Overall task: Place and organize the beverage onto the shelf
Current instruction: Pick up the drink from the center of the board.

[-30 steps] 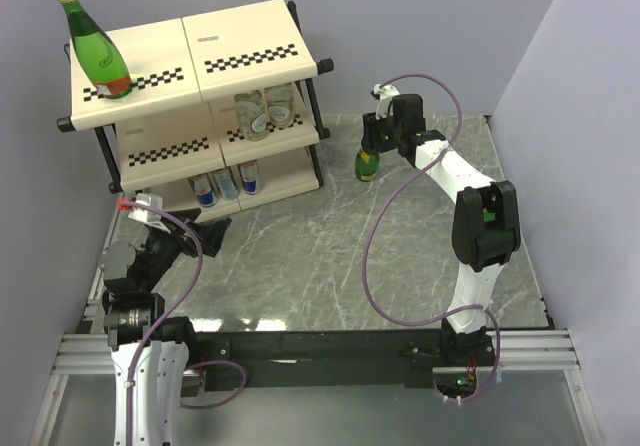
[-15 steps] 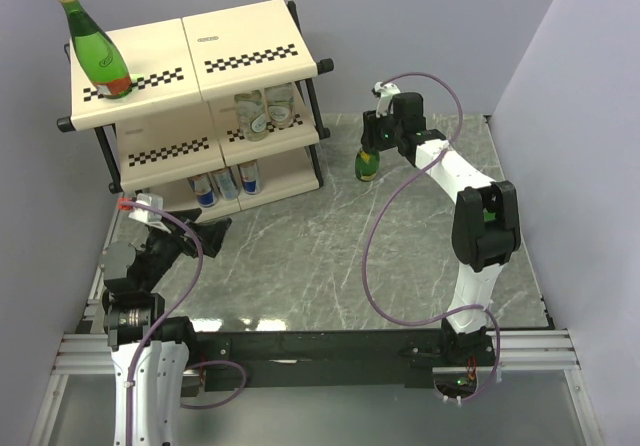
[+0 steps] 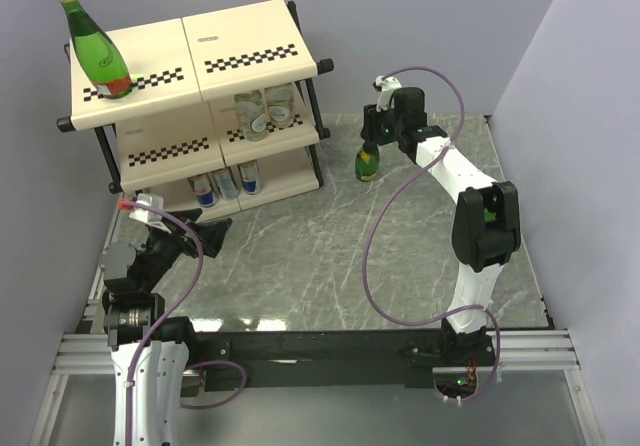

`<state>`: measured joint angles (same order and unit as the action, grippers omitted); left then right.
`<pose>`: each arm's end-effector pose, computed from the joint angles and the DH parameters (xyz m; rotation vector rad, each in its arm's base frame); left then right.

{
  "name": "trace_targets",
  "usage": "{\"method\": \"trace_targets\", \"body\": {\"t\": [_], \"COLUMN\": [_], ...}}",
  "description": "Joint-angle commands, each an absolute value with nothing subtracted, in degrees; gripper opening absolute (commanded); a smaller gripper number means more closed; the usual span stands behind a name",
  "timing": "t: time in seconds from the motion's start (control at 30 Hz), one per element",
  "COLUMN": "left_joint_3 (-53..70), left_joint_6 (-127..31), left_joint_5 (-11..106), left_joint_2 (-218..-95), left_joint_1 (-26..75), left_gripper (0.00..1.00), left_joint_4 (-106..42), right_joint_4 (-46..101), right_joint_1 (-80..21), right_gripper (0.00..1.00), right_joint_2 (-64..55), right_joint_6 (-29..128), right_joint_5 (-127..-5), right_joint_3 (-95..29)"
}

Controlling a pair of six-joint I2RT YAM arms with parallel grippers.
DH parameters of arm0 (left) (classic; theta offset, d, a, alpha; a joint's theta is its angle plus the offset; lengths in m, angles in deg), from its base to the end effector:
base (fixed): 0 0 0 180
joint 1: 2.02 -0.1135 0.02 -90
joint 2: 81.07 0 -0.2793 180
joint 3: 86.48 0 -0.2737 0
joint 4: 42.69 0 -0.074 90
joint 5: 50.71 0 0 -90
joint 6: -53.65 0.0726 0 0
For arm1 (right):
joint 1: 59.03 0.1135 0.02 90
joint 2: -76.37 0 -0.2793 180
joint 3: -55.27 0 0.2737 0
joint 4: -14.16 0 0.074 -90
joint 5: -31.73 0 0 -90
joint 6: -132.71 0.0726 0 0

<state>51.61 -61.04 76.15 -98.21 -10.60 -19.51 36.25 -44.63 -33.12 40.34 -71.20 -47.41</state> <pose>0.1387 -0.0231 0.3142 0.0633 1.5920 -0.7145 0.4916 0.1430 0.2744 -0.4402 2.0341 0.3625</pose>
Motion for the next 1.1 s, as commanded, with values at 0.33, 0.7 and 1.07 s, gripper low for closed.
{"method": "trace_targets", "body": {"t": [0.33,0.7,1.07], "left_joint_3": [51.77,52.12,50.46], "left_joint_6": [-60.96,-62.54,-64.57], "left_joint_5": [77.78,79.18,62.69], "left_joint_2": [-98.82,-100.14,-111.64], "left_joint_1": [-10.46,-8.97,14.2], "left_gripper": [0.99,1.0,0.99], "left_joint_4": [-21.95,-23.96,-32.75], "right_joint_4": [34.99,36.49,40.97], "right_joint_1": [-44.35,-44.44,-44.88], "right_gripper": [0.46,0.0,0.0], "right_joint_2": [-31.91,-26.73,-11.97], "right_joint_6": [40.34,38.06,36.12], "right_joint_5": [-71.19,-71.81,-72.6], "right_joint_3": [-49.51,-48.28,-41.51]}}
